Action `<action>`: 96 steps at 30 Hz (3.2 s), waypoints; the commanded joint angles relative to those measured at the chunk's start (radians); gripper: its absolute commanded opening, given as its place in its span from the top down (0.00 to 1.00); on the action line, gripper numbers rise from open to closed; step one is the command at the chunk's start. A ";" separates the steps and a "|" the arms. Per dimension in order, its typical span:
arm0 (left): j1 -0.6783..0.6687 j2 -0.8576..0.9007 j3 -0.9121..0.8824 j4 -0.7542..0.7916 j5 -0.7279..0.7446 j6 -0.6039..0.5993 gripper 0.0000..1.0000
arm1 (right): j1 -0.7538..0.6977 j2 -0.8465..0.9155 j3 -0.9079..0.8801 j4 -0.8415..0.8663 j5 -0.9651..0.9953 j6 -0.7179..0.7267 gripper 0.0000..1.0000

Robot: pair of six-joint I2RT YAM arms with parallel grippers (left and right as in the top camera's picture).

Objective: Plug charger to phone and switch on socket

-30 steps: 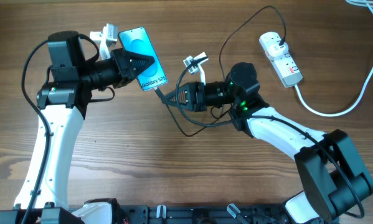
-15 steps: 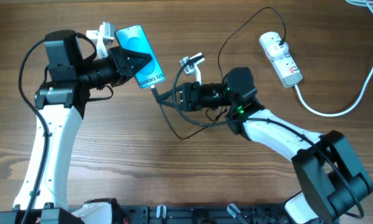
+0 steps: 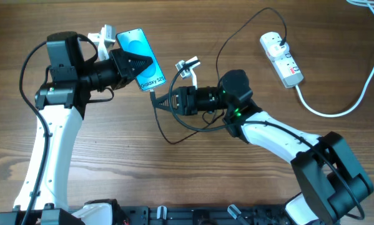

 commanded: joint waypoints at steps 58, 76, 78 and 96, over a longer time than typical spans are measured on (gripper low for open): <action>-0.038 -0.005 -0.009 -0.234 -0.332 0.114 0.96 | -0.274 0.004 0.058 -1.521 0.808 -1.330 0.69; -0.038 -0.005 -0.009 -0.233 -0.332 0.114 0.96 | -0.176 0.004 -0.079 -1.404 1.026 -1.320 0.79; -0.038 -0.005 -0.009 -0.233 -0.332 0.114 0.96 | -0.176 0.004 -0.079 -1.421 1.026 -1.303 0.82; -0.038 -0.005 -0.009 -0.225 -0.308 0.114 0.96 | -0.176 0.004 -0.081 -1.345 0.958 -1.330 0.79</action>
